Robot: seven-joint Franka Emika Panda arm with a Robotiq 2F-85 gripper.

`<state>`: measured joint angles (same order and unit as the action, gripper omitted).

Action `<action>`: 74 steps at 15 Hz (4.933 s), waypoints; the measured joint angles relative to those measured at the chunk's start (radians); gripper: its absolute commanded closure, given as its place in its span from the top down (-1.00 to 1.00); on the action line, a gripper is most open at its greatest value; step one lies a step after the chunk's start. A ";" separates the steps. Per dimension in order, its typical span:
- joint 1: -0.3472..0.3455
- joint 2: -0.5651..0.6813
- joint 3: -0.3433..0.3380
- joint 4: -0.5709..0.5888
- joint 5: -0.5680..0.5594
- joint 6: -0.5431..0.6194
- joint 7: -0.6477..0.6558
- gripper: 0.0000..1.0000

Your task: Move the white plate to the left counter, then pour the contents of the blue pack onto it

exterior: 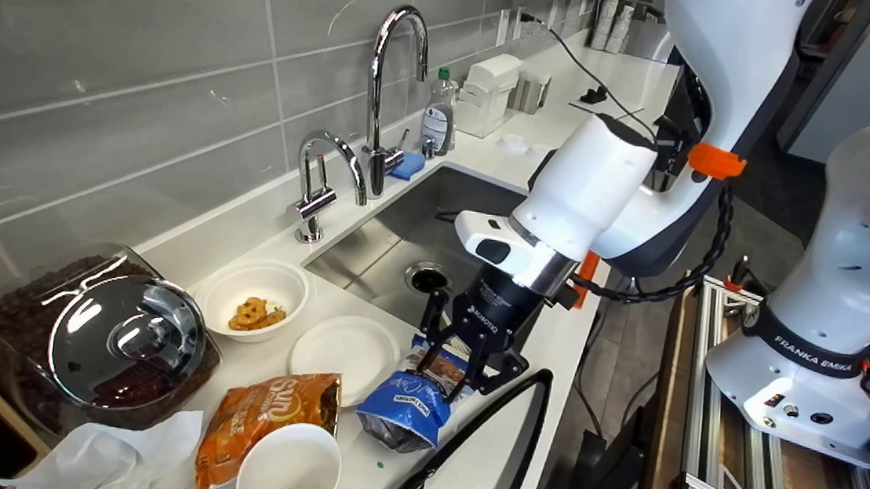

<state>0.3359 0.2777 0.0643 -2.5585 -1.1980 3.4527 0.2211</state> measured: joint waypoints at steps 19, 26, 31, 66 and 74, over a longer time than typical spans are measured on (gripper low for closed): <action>-0.064 0.059 0.052 0.049 -0.009 -0.003 0.013 -0.87; -0.090 0.059 0.067 0.049 -0.009 -0.003 0.013 -1.00; -0.109 0.053 0.079 0.045 -0.009 -0.003 0.013 -1.00; -0.173 -0.376 0.309 0.000 -0.442 -0.602 0.497 -1.00; -0.151 -0.355 0.351 0.015 -0.443 -0.736 0.461 -1.00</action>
<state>0.1854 -0.0777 0.4148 -2.5438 -1.6410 2.7165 0.6825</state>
